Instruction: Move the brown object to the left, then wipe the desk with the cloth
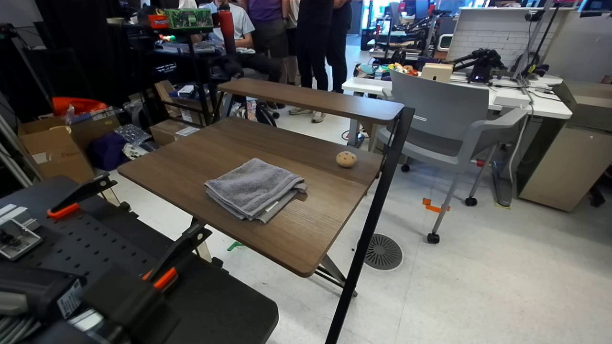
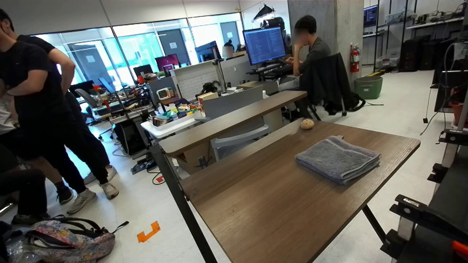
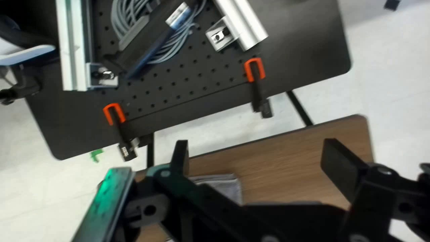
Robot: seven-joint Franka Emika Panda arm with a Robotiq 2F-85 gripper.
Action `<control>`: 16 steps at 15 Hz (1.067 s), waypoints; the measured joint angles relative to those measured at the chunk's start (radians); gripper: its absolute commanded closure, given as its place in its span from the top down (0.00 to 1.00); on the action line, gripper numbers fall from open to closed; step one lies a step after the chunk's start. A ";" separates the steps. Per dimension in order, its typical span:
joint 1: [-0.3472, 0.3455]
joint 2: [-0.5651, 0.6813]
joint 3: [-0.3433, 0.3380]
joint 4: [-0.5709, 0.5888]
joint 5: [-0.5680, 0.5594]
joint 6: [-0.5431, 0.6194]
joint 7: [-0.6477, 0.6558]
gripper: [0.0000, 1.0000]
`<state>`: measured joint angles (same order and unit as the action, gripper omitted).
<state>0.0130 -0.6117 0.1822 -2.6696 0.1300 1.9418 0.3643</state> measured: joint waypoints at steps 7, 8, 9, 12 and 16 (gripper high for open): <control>-0.076 0.015 -0.026 -0.101 -0.096 0.165 0.012 1.00; -0.074 0.015 -0.025 -0.101 -0.096 0.166 0.012 1.00; -0.074 0.015 -0.023 -0.101 -0.099 0.170 0.012 1.00; -0.095 0.044 -0.025 -0.103 -0.124 0.199 0.035 1.00; -0.263 0.192 -0.046 -0.108 -0.286 0.378 0.170 1.00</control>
<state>-0.2497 -0.4196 0.1359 -2.7780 -0.1556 2.3198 0.5343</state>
